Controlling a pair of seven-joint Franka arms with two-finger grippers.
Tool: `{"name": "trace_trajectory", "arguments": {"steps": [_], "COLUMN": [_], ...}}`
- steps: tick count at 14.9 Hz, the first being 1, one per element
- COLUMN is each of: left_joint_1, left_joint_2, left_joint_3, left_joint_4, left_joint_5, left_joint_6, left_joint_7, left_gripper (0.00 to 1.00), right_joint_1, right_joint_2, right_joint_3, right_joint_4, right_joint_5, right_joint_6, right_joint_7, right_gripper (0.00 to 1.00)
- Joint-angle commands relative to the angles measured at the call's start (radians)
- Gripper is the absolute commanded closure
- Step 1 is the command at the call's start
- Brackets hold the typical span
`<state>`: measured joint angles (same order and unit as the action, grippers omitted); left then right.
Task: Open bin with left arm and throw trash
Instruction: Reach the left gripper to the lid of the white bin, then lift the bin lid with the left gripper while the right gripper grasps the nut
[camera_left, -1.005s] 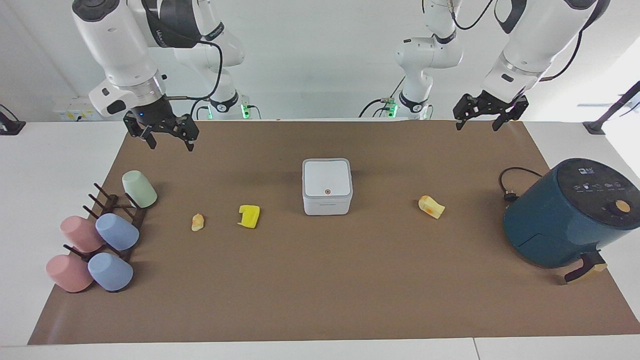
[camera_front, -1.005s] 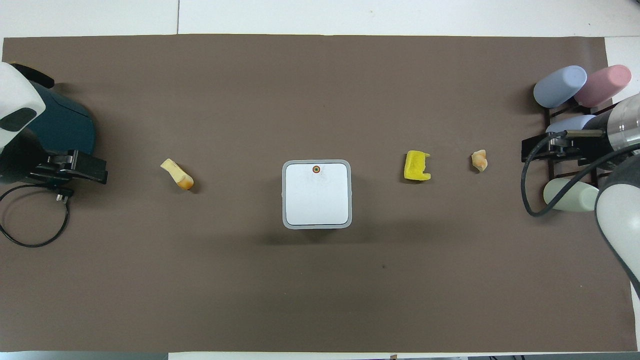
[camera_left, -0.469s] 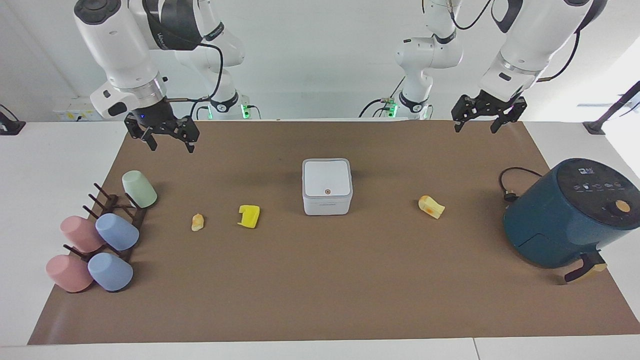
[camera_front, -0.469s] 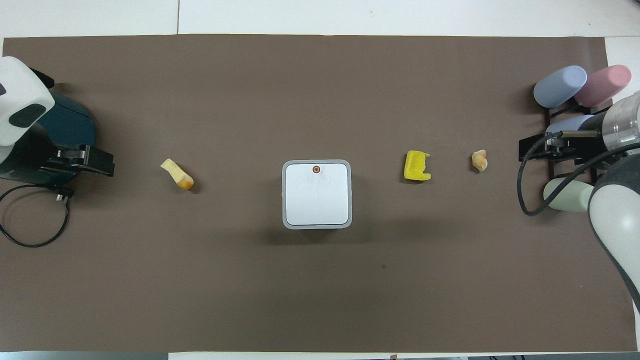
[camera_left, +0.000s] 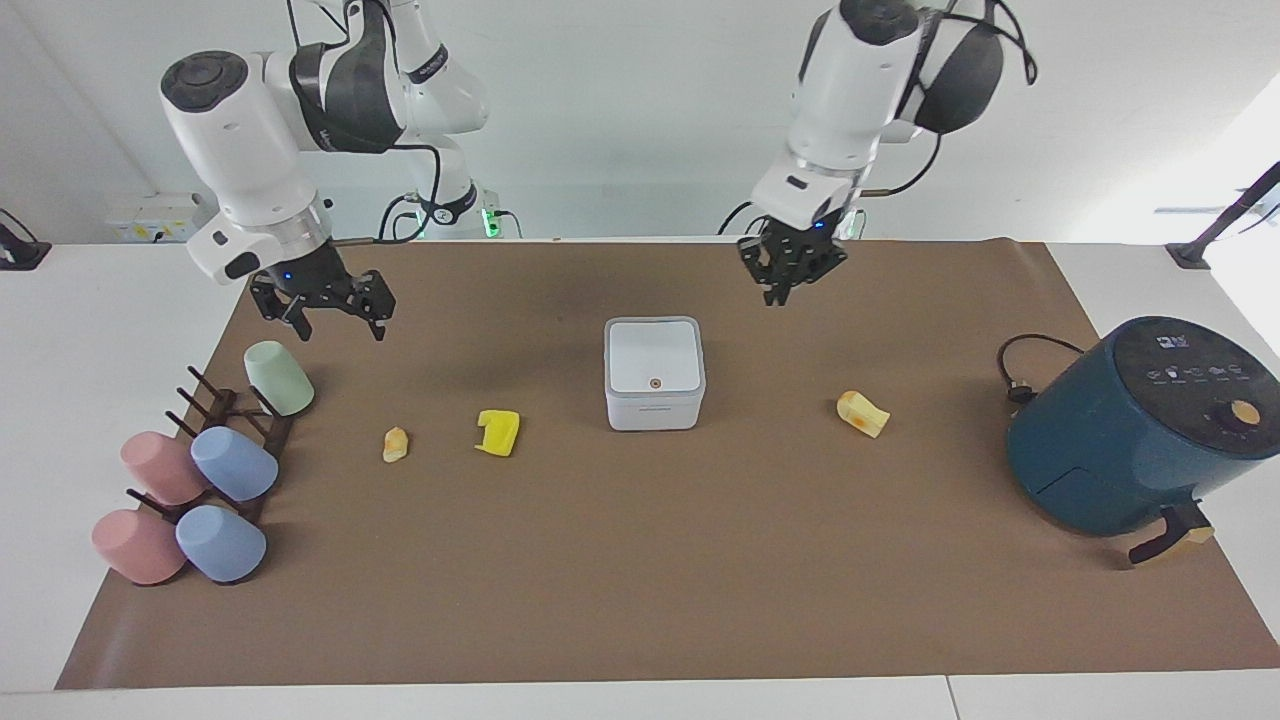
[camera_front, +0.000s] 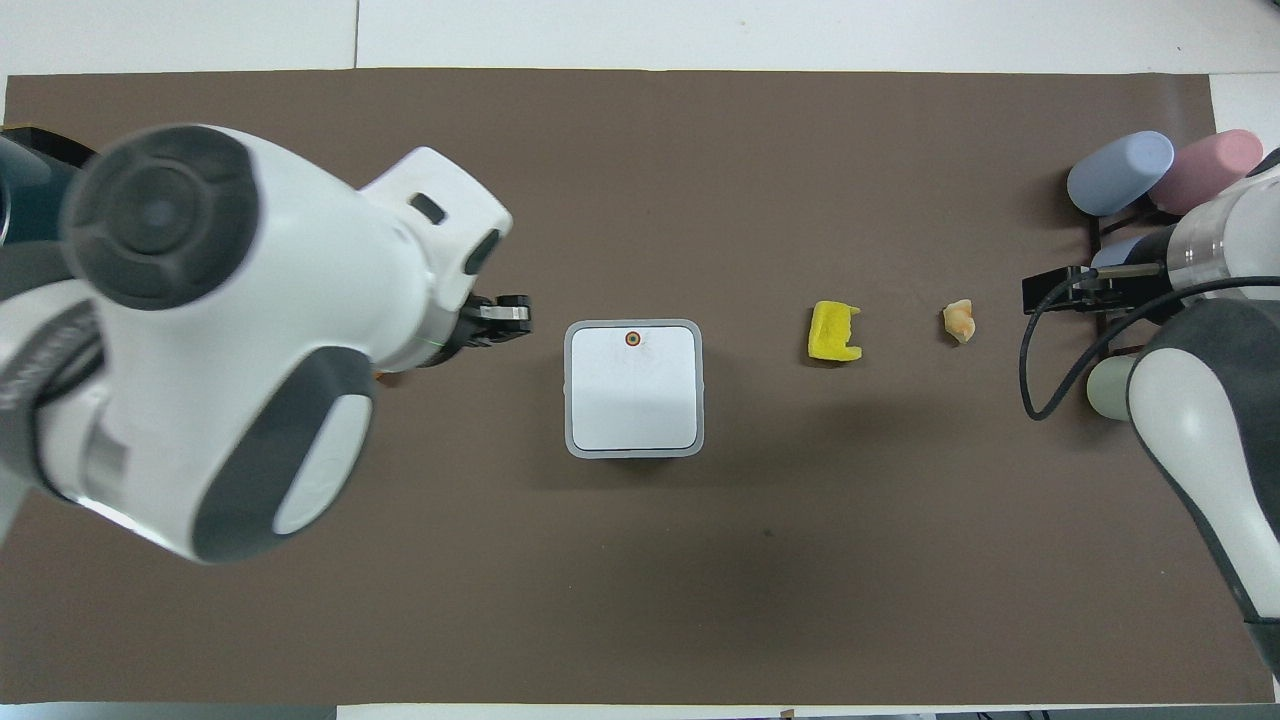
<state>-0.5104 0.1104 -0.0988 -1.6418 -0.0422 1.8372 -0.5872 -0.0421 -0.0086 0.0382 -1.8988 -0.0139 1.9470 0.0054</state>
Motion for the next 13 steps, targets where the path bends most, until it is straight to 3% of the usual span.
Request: {"name": "trace_trajectory", "arguments": {"steps": [1,7,13], "left_joint_1": [-0.1,-0.154,-0.151], "left_joint_2": [0.142,0.253,0.259], "left_joint_3": [0.019,0.021,0.022], "left_joint_4": [0.05,0.028,0.051], "left_joint_5": [-0.013,-0.007,0.01], "left_joint_6": [0.126,0.277,0.203], "left_joint_7": [-0.107,-0.118,-0.115], "left_gripper": [1.0,1.0,1.0], "right_joint_1": [-0.039,-0.039,-0.029], "right_joint_2": [0.033,0.128,0.213], "right_joint_3": [0.008,0.008,0.009], "right_joint_4": [-0.074,-0.193,-0.24], "right_joint_5": [0.003,0.003,0.003], "right_joint_6": [0.125,0.372,0.498], "right_joint_7": [-0.073,-0.09,-0.091], "right_gripper": [0.0,0.0,0.0]}}
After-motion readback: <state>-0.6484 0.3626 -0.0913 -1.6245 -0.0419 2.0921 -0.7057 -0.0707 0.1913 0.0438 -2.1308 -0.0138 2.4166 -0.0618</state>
